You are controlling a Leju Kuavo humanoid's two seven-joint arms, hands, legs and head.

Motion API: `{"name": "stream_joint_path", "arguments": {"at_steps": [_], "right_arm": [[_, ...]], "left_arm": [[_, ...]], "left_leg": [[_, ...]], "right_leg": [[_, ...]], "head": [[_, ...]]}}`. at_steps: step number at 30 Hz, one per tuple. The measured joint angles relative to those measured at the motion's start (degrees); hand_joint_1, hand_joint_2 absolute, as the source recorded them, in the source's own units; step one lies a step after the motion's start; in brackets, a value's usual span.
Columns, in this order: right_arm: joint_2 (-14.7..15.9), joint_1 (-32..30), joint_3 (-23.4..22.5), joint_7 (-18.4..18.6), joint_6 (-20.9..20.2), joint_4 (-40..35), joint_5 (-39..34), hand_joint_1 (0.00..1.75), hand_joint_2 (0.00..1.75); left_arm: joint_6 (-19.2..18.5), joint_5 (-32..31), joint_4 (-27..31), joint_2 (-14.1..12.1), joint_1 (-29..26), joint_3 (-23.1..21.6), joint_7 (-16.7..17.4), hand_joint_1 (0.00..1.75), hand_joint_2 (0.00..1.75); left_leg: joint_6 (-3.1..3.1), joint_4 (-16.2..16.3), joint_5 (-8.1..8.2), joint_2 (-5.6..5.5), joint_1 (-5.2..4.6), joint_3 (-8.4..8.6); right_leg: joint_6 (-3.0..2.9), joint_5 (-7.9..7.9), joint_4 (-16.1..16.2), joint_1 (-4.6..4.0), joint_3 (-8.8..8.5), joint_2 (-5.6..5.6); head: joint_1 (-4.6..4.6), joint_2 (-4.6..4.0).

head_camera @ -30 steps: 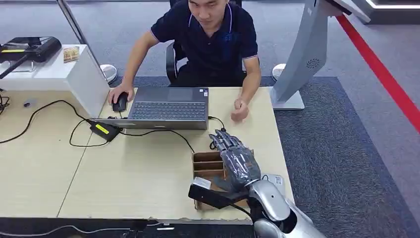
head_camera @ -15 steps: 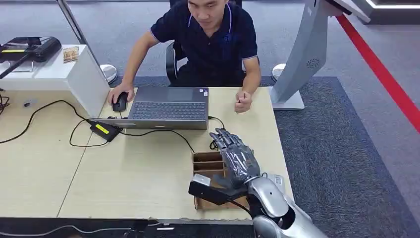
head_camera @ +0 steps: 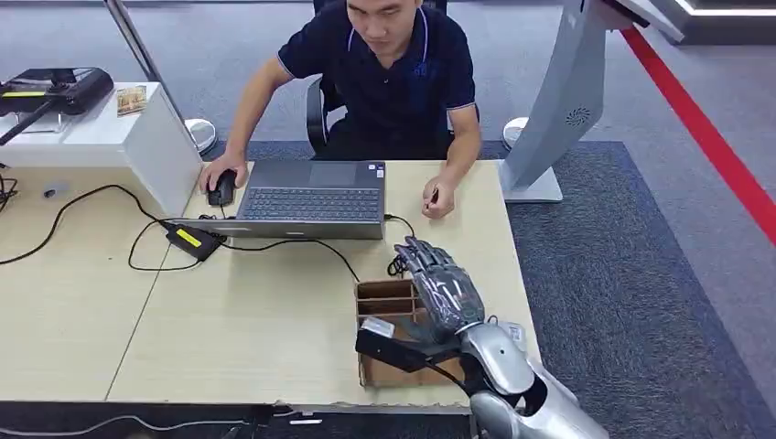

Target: Pass the card to the sensor for recognition and then transmit it.

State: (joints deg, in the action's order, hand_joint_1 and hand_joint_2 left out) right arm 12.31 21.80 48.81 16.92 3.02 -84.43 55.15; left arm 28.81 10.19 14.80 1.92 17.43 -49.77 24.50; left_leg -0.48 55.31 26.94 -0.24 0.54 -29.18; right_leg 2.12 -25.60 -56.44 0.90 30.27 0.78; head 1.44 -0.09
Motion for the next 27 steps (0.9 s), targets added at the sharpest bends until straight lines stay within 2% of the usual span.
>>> {"name": "stream_joint_path", "arguments": {"at_steps": [27], "right_arm": [[1.4, 0.0, -1.4, 0.1, -0.5, 1.7, 0.1, 0.00, 1.75]], "left_arm": [[-0.2, -0.1, 0.0, 0.0, 0.0, 0.0, 0.0, 0.00, 0.00]], "left_leg": [[0.00, 0.0, 0.00, 0.00, 0.00, 0.01]], "right_leg": [[0.00, 0.00, 0.0, 0.00, 0.00, 0.00]], "head": [[0.00, 0.00]]}}
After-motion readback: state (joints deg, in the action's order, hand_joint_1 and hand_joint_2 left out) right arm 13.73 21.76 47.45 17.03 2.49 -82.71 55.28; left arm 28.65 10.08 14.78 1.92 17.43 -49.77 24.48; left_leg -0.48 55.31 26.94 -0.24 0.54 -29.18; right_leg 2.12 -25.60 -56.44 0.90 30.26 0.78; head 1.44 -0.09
